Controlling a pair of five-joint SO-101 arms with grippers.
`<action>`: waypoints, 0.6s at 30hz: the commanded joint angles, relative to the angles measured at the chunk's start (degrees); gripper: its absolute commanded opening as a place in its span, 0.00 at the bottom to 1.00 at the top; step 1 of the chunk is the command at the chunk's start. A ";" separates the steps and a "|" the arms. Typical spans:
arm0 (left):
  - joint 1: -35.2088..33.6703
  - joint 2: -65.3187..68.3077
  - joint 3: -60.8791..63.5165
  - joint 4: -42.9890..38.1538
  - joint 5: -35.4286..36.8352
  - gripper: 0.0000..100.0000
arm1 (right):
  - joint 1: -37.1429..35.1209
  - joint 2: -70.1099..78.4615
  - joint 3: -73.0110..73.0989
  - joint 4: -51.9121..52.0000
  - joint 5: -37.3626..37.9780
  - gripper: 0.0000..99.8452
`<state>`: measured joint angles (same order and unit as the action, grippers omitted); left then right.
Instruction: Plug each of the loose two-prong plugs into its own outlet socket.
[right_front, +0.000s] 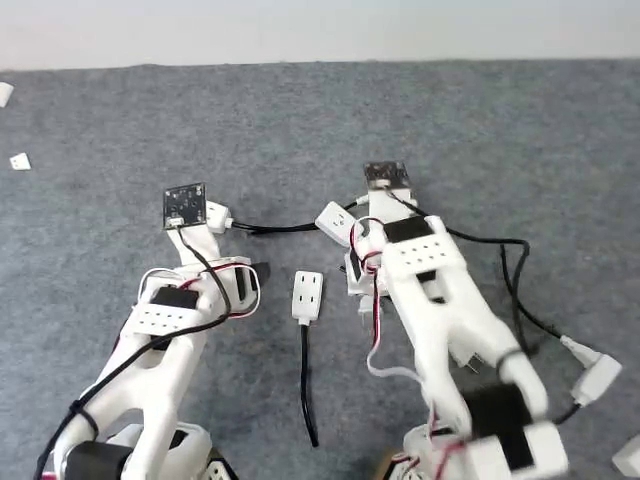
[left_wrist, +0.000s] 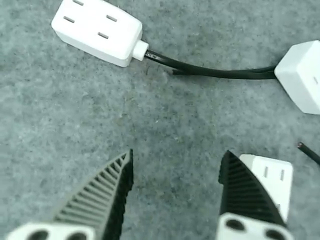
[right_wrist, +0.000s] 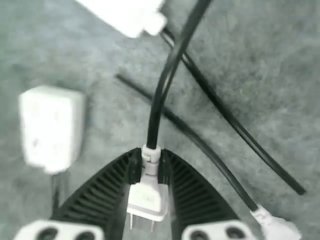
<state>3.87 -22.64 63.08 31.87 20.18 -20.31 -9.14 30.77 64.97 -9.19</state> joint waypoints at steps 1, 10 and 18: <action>-2.20 0.09 -3.38 0.26 0.53 0.26 | -3.65 -12.00 -2.20 4.79 6.07 0.01; 3.69 4.40 -7.78 15.74 -9.05 0.26 | -17.45 -29.85 -2.29 8.66 14.51 0.01; 6.07 4.66 -8.66 21.71 -26.02 0.08 | -21.58 -30.29 -0.18 4.26 16.62 0.01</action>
<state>9.23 -16.57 57.10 51.91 3.21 -41.14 -37.80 30.86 71.91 6.11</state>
